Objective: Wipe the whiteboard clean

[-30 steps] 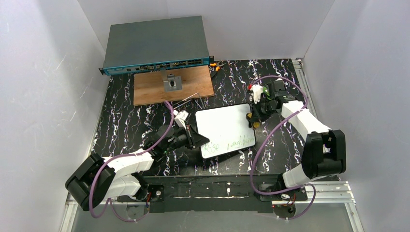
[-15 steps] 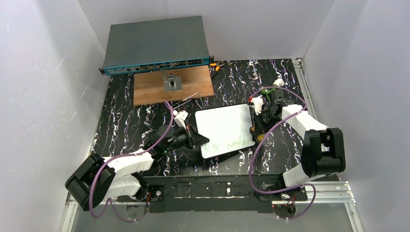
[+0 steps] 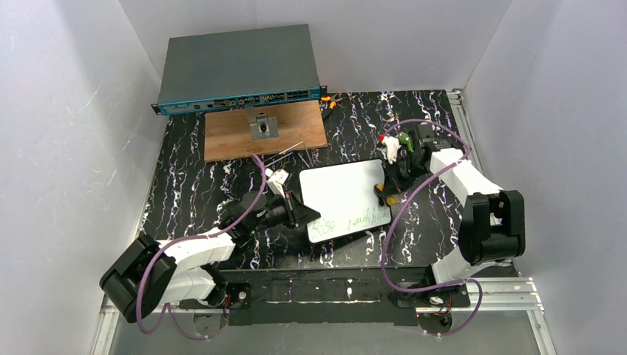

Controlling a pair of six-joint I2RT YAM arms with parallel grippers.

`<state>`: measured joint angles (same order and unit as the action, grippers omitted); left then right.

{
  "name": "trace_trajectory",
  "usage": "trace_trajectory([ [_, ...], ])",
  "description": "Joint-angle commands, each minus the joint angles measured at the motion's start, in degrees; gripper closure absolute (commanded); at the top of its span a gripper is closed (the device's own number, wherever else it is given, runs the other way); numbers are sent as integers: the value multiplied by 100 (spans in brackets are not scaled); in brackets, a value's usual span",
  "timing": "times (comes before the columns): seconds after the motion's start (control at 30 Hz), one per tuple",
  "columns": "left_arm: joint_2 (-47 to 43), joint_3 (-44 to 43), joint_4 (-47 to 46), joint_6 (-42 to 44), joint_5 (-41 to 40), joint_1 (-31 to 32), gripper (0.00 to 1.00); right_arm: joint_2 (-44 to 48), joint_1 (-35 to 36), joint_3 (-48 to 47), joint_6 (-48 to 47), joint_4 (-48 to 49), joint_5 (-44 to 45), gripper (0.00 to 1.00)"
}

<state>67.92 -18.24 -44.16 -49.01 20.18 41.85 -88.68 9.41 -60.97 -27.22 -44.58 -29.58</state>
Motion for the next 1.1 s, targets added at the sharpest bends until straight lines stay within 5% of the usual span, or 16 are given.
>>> trace_trajectory([
  [0.0,-185,-145,-669,110,179,32,100,-159,17,-802,468,491,-42,99],
  [0.33,-341,-67,-588,173,94,34,100,-466,-96,-589,494,533,574,99],
  [0.53,-116,-84,-838,101,141,25,100,145,-10,338,-112,272,-252,99],
  [0.7,95,-185,-937,9,218,34,100,538,646,523,-329,569,-577,99],
  [1.07,91,-289,-776,-91,205,30,100,116,2515,-881,-132,992,61,99],
])
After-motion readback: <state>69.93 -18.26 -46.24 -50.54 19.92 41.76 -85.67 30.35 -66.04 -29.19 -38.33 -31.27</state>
